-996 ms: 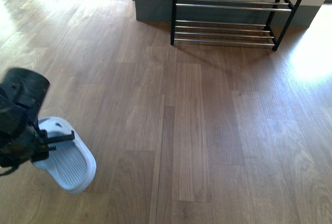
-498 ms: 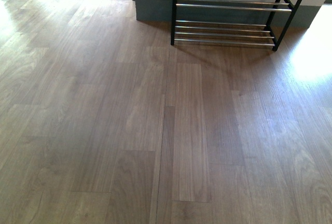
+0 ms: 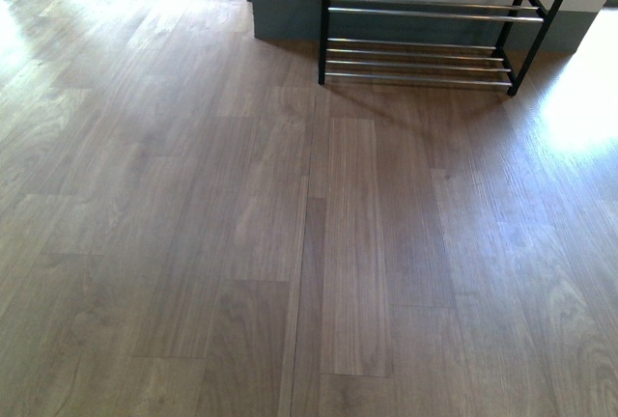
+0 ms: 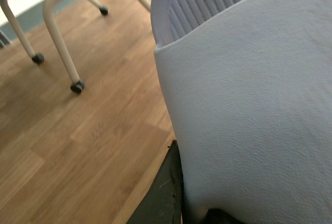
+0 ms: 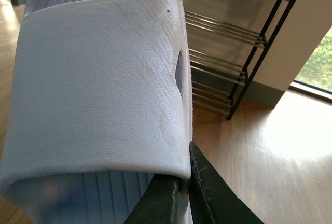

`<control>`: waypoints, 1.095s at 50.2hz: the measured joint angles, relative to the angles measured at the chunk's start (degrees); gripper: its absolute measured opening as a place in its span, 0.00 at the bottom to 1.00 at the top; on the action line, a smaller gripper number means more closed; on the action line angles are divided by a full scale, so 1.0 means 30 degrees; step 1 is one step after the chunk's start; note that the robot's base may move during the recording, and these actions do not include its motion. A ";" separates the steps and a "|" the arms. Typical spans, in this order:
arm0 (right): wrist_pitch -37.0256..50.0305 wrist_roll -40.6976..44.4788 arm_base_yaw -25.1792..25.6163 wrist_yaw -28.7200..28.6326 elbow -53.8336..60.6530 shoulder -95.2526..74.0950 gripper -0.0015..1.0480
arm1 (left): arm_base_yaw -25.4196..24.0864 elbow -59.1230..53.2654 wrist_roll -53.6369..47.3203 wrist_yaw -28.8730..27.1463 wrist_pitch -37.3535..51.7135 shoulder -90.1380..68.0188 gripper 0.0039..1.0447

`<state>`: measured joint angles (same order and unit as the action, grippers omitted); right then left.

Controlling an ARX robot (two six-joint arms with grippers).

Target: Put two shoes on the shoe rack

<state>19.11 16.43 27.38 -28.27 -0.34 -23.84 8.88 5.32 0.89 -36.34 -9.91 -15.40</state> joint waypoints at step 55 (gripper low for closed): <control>0.0000 0.0000 0.0000 -0.0007 0.0000 0.0000 0.02 | -0.1464 -0.0073 0.0648 0.0750 0.0240 0.1843 0.02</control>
<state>19.11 16.43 27.38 -28.29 -0.34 -23.84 4.49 5.10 2.83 -34.09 -9.19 -9.87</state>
